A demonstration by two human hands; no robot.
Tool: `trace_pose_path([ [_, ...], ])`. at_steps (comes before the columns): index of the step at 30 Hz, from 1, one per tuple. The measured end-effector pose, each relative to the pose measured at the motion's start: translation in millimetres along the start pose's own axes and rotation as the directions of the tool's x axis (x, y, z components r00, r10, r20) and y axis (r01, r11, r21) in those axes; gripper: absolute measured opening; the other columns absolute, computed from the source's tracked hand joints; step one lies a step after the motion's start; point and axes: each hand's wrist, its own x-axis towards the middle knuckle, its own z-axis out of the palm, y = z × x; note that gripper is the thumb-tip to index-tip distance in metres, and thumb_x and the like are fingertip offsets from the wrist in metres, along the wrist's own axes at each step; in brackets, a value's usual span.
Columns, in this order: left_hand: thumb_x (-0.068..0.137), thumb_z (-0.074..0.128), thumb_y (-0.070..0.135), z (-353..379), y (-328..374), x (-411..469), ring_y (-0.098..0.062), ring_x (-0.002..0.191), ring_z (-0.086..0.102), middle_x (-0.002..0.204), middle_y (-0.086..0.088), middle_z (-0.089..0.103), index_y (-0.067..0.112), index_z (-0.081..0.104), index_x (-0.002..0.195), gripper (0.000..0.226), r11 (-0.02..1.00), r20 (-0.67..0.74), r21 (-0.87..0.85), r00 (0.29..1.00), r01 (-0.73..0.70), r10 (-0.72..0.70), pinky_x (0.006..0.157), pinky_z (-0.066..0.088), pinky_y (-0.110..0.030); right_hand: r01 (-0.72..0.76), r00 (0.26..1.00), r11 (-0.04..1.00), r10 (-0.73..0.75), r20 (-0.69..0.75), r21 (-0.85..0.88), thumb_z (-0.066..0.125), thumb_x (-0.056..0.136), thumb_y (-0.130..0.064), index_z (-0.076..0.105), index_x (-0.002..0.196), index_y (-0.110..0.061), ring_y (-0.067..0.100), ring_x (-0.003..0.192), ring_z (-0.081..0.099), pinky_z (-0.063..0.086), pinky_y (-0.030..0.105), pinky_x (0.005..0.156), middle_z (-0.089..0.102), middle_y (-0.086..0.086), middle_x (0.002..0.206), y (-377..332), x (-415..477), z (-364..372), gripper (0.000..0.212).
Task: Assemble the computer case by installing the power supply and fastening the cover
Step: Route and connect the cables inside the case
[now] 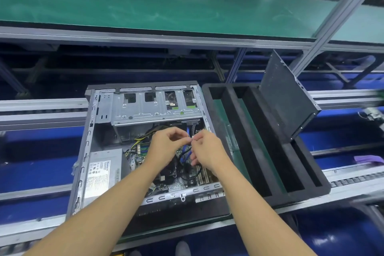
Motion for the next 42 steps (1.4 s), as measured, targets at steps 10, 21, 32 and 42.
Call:
trace_pose_path([
  [10,0.086,0.074,0.008,-1.7,-4.0,-2.1,-0.001,0.059,0.058,0.072,0.005,0.072,0.027,0.079,0.080,0.020,0.957,0.102,-0.235,0.983,0.171,-0.151,0.053,0.045,-0.015,0.211,0.971,0.968,-0.191,-0.146,0.136,0.050,0.107,-0.017,0.057,0.097,-0.027,0.011,0.062,0.057,0.047,0.019,0.055,0.064,0.002,0.084,30.6,-5.4,15.9,0.016],
  [21,0.093,0.064,0.018,2.5,-3.7,-4.6,-0.009,0.078,0.058,0.082,0.001,0.070,0.018,0.078,0.086,0.016,0.884,0.297,-0.357,0.934,0.302,-0.199,0.080,0.040,-0.032,0.186,0.982,0.901,-0.180,-0.053,0.392,0.053,0.106,-0.017,0.066,0.102,-0.020,0.005,0.068,0.060,0.053,0.029,0.078,0.064,-0.003,0.082,38.9,1.4,13.8,0.014],
  [32,0.096,0.062,0.017,4.2,-9.3,-1.9,-0.021,0.088,0.055,0.087,-0.004,0.071,0.018,0.079,0.087,0.020,0.918,0.260,-0.292,0.946,0.268,-0.194,0.085,0.040,-0.041,0.215,0.976,0.898,-0.206,-0.065,0.384,0.054,0.106,-0.012,0.069,0.099,-0.022,0.006,0.077,0.070,0.057,0.025,0.078,0.074,-0.007,0.093,40.5,0.4,12.4,0.019],
  [42,0.095,0.063,0.018,3.5,-7.9,-3.3,-0.011,0.082,0.057,0.086,-0.001,0.073,0.020,0.080,0.087,0.019,0.914,0.259,-0.301,0.946,0.272,-0.196,0.082,0.041,-0.036,0.200,0.980,0.898,-0.185,-0.077,0.391,0.056,0.104,-0.011,0.072,0.102,-0.024,0.004,0.081,0.070,0.056,0.018,0.076,0.076,-0.006,0.095,40.7,-0.8,12.5,0.021],
])
